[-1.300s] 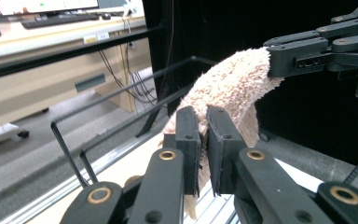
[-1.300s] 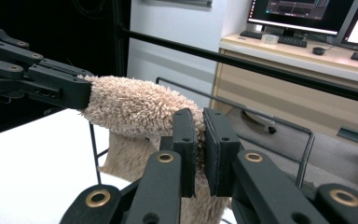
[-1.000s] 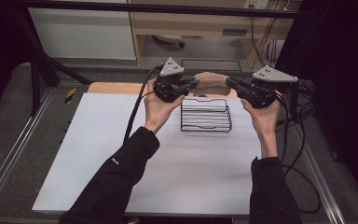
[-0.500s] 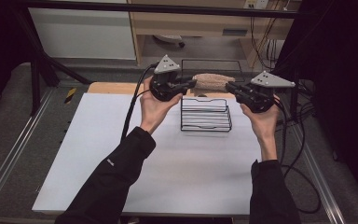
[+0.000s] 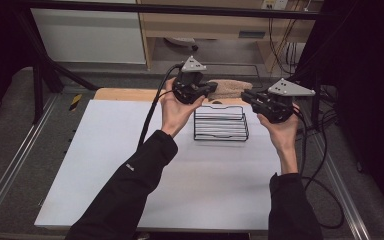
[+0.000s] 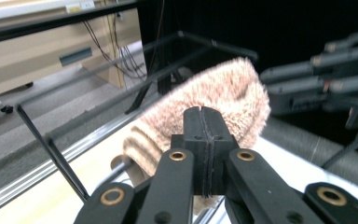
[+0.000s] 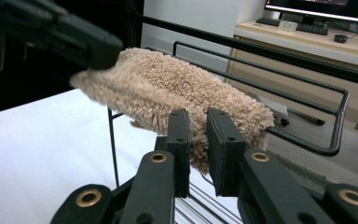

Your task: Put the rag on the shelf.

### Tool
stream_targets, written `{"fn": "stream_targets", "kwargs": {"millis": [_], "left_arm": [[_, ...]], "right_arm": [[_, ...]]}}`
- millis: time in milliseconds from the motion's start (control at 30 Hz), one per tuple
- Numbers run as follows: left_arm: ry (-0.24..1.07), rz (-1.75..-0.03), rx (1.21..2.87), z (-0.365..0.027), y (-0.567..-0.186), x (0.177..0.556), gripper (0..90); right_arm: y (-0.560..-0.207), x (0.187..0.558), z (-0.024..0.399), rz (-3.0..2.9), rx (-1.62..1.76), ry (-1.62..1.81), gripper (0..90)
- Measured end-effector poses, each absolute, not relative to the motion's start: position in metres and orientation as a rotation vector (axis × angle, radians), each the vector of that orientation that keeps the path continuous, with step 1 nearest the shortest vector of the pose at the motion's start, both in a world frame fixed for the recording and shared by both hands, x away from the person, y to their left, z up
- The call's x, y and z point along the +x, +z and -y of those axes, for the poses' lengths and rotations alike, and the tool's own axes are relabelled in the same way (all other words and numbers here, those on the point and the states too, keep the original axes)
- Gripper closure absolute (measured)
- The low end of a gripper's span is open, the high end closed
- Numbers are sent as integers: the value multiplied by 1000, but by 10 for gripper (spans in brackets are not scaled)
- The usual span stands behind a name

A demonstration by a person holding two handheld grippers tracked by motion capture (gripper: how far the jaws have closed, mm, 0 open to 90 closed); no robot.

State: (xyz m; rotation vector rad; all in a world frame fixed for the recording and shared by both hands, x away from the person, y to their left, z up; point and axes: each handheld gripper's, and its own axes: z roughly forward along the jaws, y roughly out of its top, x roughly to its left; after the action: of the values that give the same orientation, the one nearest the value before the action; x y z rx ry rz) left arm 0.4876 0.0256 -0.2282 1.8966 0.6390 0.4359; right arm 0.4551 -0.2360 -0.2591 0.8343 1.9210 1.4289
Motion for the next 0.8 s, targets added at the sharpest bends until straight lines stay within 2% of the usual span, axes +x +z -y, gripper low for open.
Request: {"fn": "stream_targets", "kwargs": {"millis": [300, 533, 800], "left_arm": [[444, -629, 1928, -28, -241, 486, 897], [447, -624, 1939, -29, -250, 486, 895], [431, -651, 1922, -28, -261, 494, 894]], "right_arm": [[-256, 450, 239, -1936, 860, 1465, 712], [-261, 452, 237, -1982, 935, 1453, 878], [-277, 461, 238, -1948, 1022, 1419, 900]]}}
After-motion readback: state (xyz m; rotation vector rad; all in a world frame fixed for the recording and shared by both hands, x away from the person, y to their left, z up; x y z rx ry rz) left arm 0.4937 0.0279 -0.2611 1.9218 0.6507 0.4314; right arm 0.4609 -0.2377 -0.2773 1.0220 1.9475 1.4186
